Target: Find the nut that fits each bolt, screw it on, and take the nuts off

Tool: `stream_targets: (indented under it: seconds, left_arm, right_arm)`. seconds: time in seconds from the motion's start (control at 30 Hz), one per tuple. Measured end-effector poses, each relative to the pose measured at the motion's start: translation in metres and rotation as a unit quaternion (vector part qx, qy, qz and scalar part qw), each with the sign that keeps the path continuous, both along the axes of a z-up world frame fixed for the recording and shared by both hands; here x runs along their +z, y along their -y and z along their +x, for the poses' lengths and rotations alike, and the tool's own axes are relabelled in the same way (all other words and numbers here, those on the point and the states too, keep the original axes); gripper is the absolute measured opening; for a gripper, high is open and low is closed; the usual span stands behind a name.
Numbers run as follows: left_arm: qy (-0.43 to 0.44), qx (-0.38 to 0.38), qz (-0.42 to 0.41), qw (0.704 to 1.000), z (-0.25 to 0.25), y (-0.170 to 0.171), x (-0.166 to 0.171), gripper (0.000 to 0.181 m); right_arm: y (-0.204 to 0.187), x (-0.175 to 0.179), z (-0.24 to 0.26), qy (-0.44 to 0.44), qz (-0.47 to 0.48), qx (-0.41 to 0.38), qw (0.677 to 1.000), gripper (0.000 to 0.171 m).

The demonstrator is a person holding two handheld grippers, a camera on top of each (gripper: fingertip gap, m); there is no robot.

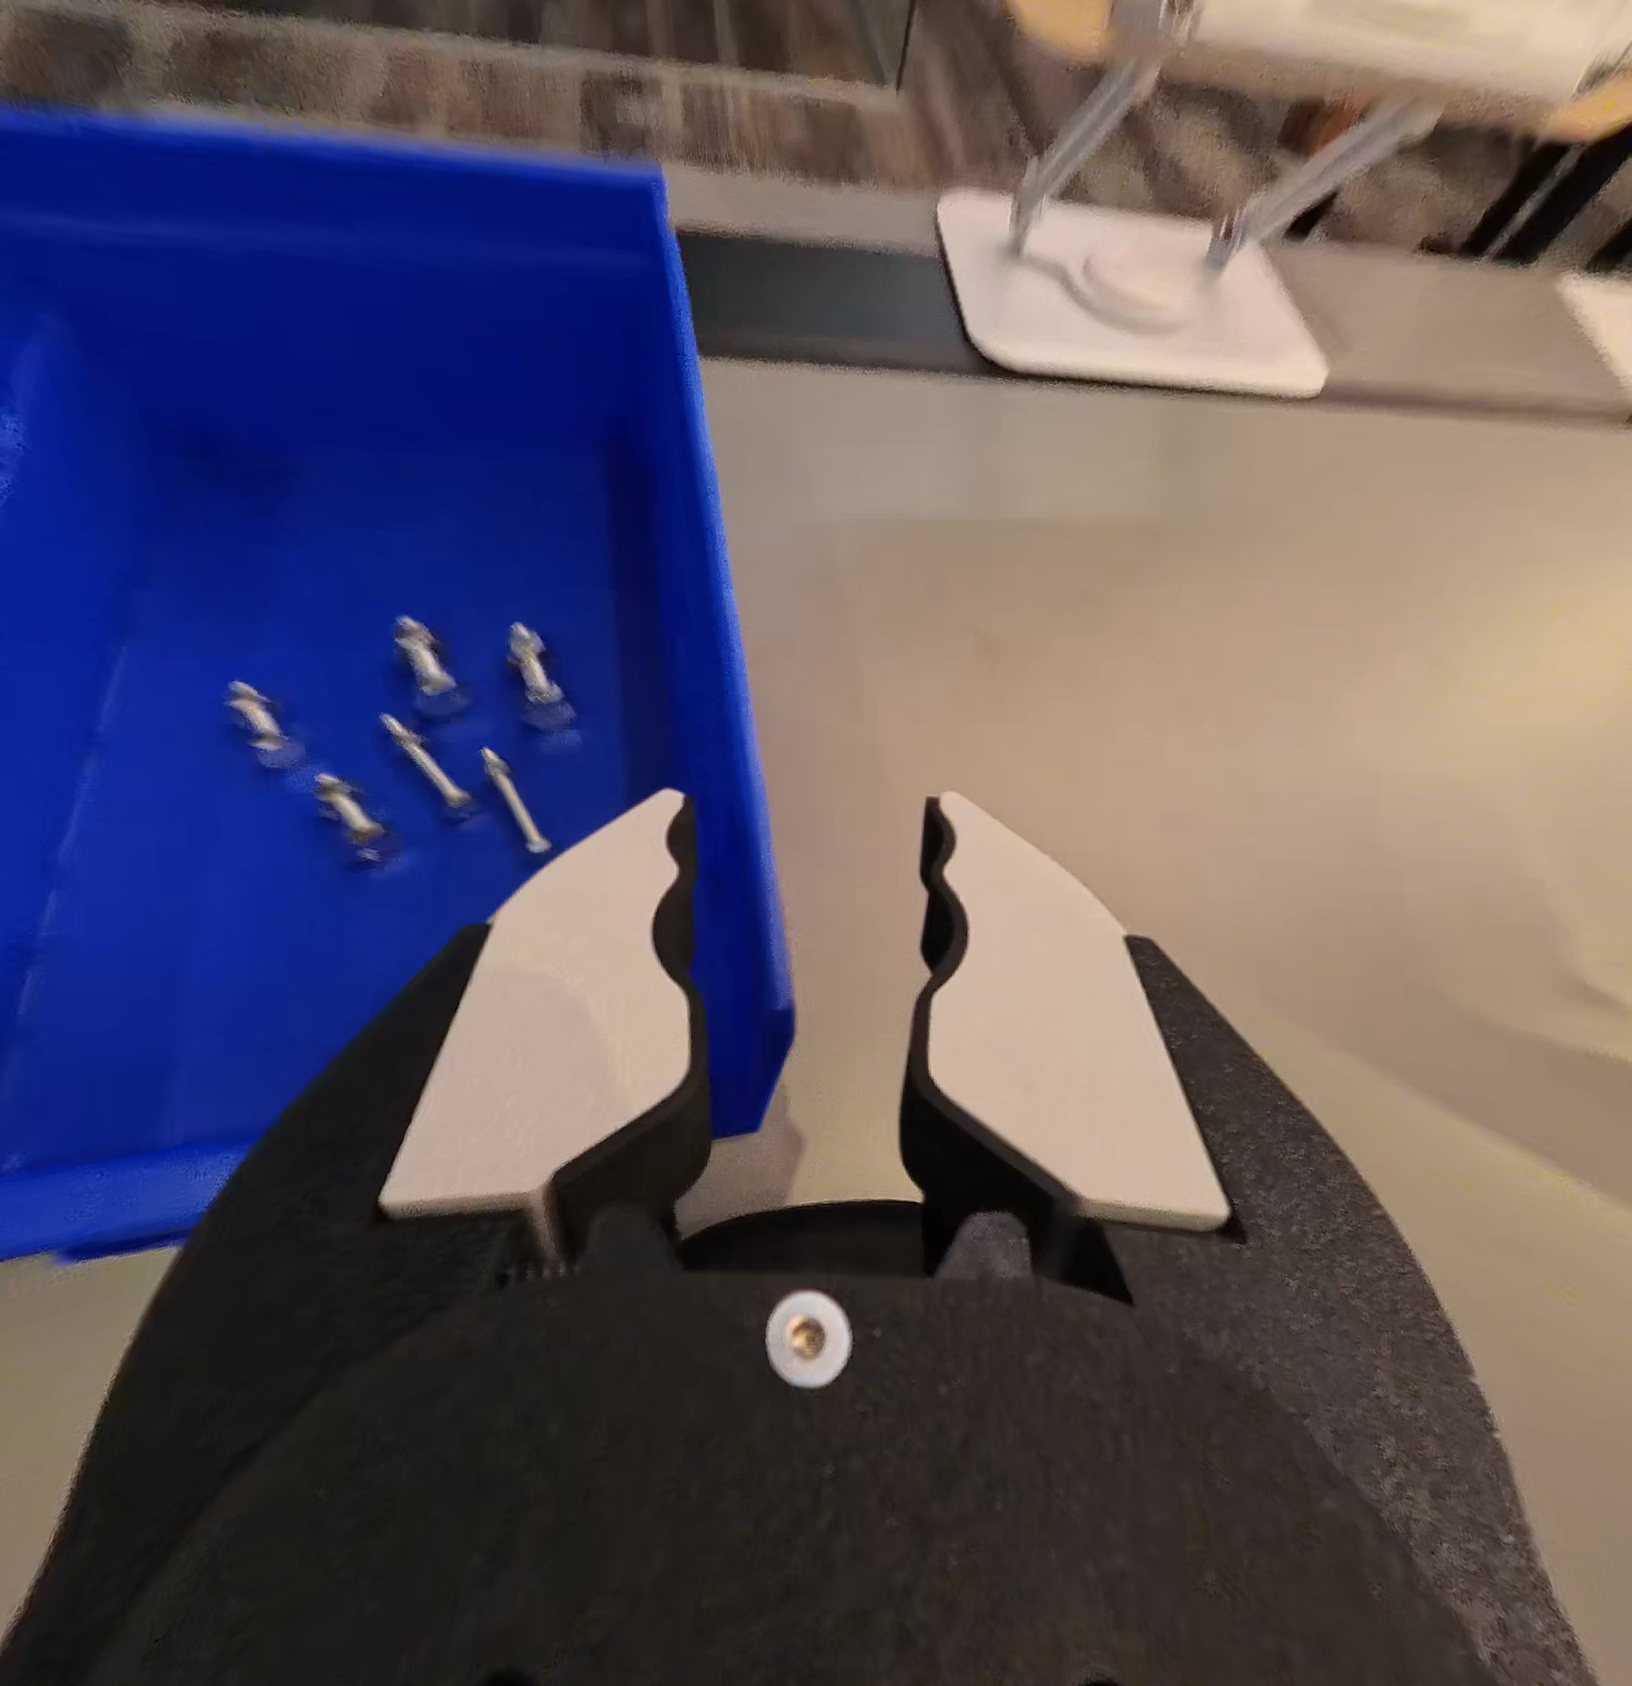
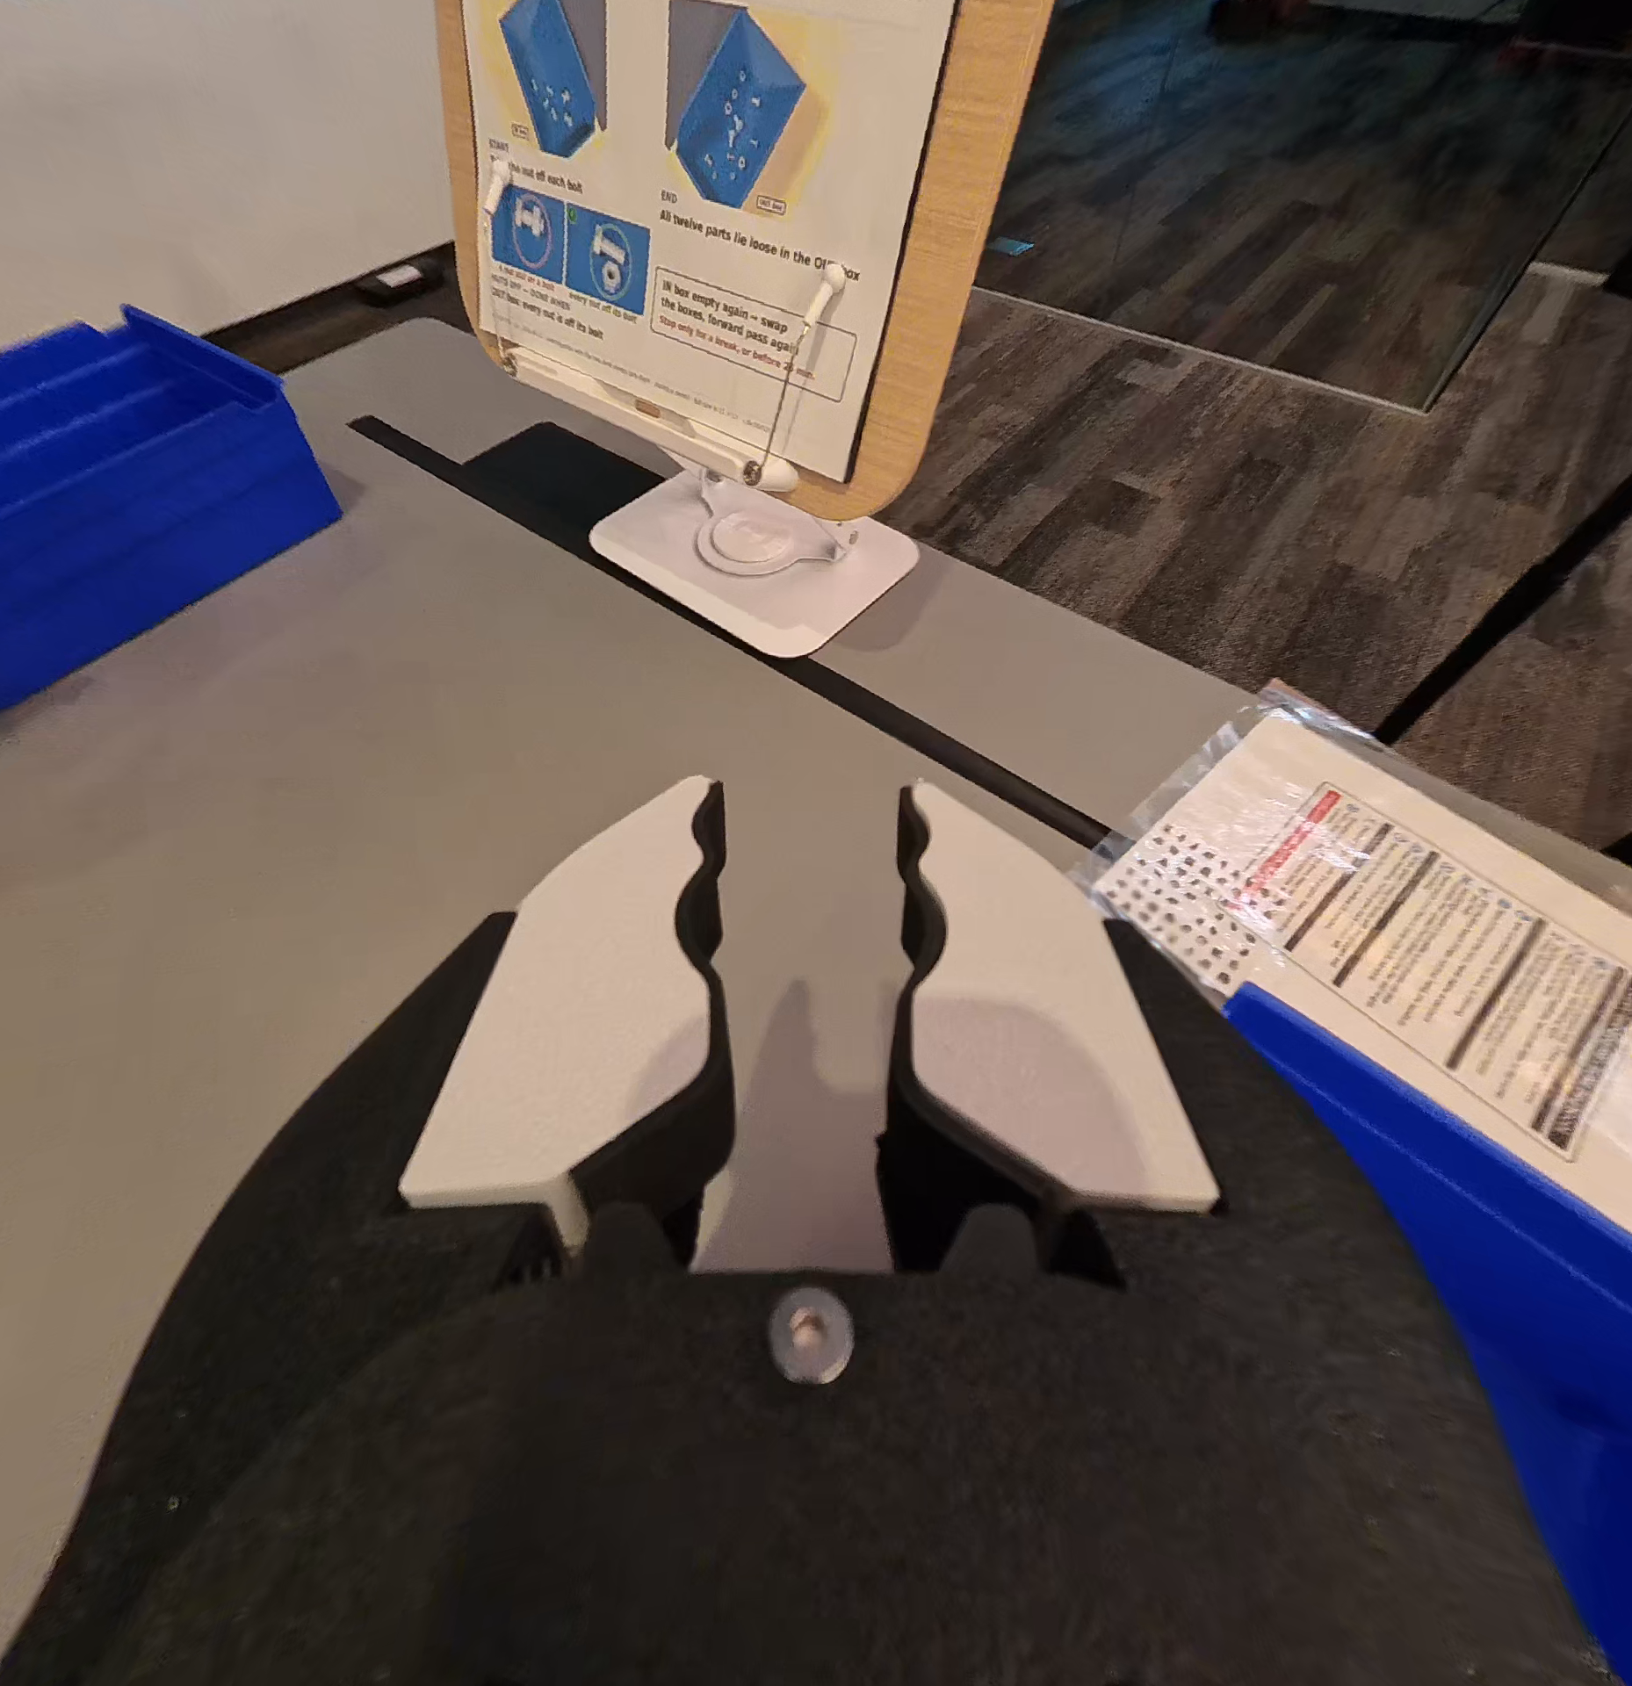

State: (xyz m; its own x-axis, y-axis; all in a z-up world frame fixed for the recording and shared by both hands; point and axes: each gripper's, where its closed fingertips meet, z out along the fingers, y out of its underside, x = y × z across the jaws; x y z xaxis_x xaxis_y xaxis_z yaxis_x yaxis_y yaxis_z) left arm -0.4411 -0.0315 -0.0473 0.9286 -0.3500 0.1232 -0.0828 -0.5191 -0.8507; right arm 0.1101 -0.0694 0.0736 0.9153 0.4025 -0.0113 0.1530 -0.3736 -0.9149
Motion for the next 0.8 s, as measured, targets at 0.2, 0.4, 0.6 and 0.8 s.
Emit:
stream_targets:
  seconds: [0.2, 0.4, 0.6, 0.8]
  left_arm:
    - [-0.014, 0.072, 0.071, 0.995, -0.068, 0.008, 0.068, 0.045]
    - [-0.054, 0.104, 0.063, 0.991, -0.103, 0.013, 0.069, 0.043]
    - [-0.075, 0.100, 0.031, 0.992, -0.107, 0.010, 0.040, 0.041]
    - [-0.094, 0.092, -0.044, 0.990, -0.117, -0.031, 0.013, 0.038]
  right_arm:
    - [-0.006, 0.005, -0.004, 0.061, 0.052, -0.008, 0.997, 0.041]
    - [-0.011, -0.001, -0.016, 0.035, 0.052, 0.011, 0.998, 0.046]
    - [-0.014, -0.002, -0.029, 0.015, 0.057, 0.023, 0.998, 0.050]
    - [-0.010, -0.002, -0.049, -0.018, 0.045, 0.060, 0.997, 0.044]
